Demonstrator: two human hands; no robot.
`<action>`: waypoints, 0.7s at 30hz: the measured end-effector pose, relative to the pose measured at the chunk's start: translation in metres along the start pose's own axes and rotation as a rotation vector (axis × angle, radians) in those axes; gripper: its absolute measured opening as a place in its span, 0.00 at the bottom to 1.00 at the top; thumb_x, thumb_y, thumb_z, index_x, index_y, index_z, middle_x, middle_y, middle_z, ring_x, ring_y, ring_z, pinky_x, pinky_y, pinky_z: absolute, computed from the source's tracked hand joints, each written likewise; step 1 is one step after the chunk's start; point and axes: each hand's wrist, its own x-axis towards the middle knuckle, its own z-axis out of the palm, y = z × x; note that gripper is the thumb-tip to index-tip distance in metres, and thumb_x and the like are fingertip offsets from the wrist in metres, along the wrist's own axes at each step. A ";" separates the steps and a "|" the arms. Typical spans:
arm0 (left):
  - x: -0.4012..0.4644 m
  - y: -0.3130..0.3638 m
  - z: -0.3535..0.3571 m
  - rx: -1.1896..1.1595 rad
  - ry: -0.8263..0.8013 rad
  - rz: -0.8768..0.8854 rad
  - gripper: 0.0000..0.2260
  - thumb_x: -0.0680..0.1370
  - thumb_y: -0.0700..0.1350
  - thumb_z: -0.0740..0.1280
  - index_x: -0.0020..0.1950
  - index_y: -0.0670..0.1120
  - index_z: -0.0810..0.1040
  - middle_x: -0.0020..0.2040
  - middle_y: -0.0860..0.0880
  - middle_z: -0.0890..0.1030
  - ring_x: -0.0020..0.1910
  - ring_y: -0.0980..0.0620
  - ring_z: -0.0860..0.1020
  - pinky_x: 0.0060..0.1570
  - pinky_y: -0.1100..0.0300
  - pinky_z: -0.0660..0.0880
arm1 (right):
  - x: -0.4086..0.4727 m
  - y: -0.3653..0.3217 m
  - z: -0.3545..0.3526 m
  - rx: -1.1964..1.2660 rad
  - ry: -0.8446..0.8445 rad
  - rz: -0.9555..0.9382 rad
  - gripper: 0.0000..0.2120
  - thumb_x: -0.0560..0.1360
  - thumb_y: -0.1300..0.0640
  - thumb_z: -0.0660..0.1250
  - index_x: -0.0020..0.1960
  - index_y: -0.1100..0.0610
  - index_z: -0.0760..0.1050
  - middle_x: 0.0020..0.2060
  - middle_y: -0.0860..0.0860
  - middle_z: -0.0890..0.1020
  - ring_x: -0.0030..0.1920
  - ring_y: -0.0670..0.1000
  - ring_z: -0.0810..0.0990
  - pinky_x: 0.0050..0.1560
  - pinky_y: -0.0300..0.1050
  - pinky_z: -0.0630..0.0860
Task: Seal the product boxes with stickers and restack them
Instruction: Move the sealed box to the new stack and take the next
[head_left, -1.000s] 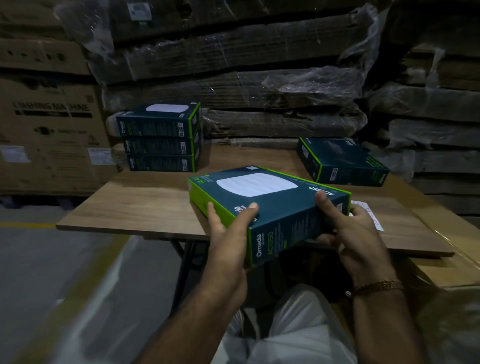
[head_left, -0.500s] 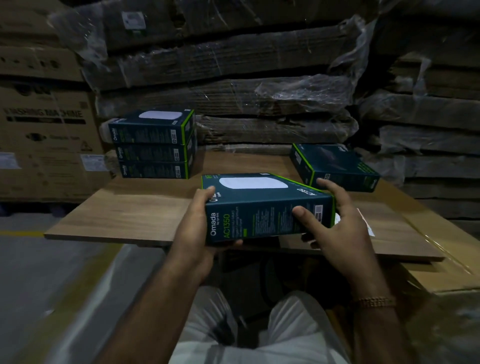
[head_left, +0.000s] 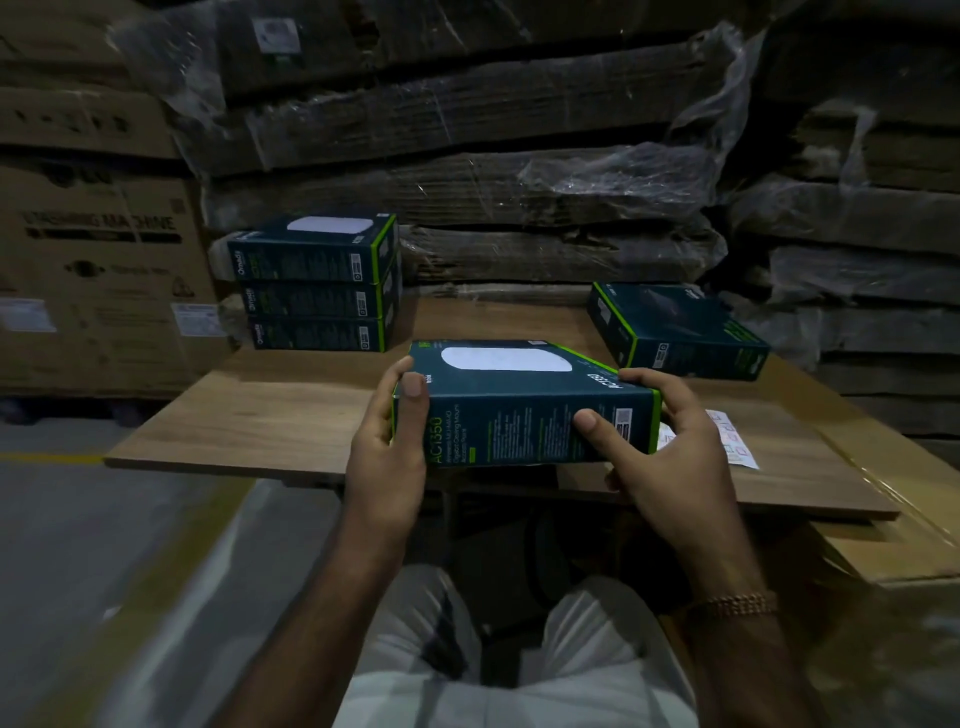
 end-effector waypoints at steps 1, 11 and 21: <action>0.002 0.002 -0.001 -0.017 -0.019 -0.012 0.31 0.79 0.71 0.65 0.77 0.56 0.75 0.66 0.51 0.85 0.67 0.51 0.82 0.70 0.40 0.77 | 0.000 0.000 0.001 0.000 -0.004 -0.001 0.28 0.67 0.36 0.82 0.63 0.35 0.77 0.54 0.37 0.84 0.50 0.55 0.88 0.53 0.64 0.85; 0.012 0.007 -0.009 -0.023 -0.001 -0.100 0.46 0.66 0.83 0.67 0.80 0.61 0.72 0.68 0.55 0.84 0.67 0.52 0.82 0.68 0.45 0.79 | -0.002 -0.008 0.008 0.015 0.007 -0.038 0.25 0.69 0.34 0.79 0.64 0.33 0.76 0.53 0.34 0.83 0.51 0.53 0.87 0.54 0.64 0.85; 0.040 0.061 -0.005 -0.048 -0.053 -0.207 0.32 0.75 0.71 0.64 0.63 0.46 0.80 0.52 0.41 0.87 0.45 0.44 0.88 0.32 0.54 0.81 | 0.002 -0.031 0.011 0.088 0.154 -0.154 0.35 0.68 0.23 0.73 0.72 0.30 0.72 0.63 0.46 0.80 0.59 0.51 0.85 0.52 0.61 0.86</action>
